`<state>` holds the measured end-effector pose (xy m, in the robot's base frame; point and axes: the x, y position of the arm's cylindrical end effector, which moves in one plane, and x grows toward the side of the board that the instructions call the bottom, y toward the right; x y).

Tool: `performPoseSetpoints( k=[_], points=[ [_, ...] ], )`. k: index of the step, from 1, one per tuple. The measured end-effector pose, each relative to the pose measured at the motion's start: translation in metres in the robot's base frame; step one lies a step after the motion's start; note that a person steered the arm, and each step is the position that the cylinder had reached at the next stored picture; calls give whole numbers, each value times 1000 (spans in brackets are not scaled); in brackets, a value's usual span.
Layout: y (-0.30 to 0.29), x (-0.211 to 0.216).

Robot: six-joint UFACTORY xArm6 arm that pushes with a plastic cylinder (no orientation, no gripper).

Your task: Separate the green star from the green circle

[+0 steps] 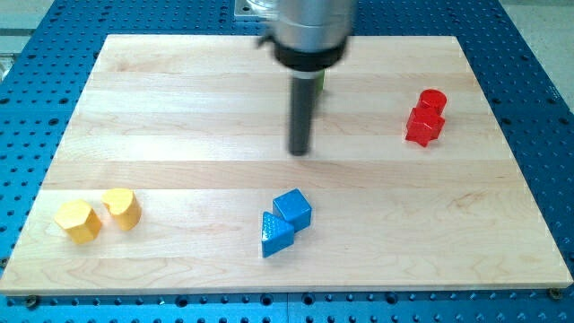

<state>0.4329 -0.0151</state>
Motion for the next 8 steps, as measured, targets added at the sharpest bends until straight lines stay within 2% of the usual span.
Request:
performPoseSetpoints(
  k=[1, 8],
  points=[
    [-16, -9],
    [-16, -14]
  ],
)
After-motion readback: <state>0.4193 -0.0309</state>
